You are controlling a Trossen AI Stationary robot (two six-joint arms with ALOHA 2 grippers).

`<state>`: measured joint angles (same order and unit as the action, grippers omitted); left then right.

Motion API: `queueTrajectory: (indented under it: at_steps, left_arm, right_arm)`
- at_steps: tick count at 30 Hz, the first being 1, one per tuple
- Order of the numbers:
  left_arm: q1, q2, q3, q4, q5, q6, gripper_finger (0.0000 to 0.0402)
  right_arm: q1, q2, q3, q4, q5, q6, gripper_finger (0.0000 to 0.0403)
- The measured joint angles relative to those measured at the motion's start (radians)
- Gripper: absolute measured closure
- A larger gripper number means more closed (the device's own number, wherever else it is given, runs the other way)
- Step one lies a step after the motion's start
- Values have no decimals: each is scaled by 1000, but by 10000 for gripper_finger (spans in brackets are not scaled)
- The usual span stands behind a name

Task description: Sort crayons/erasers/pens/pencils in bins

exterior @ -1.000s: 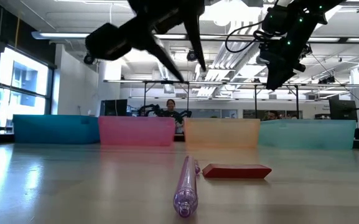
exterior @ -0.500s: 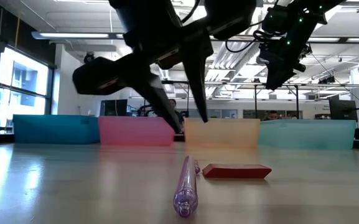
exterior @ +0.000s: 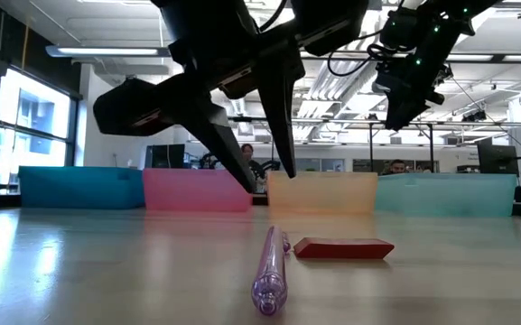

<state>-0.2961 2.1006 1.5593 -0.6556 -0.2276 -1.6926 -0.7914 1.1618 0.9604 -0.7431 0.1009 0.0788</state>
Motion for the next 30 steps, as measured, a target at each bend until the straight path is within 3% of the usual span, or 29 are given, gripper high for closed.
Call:
queueTrajectory:
  at_steps: [9,23,30]
  left_arm:
    - [-12,51,0,24,33,-24,280]
    - [-12,51,0,20,-17,-28,280]
    - [-12,78,1,47,8,-44,280]
  right_arm:
    - [0,0,0,0,0,6,274]
    - [0,0,0,5,0,18,274]
    - [0,0,0,5,0,18,274]
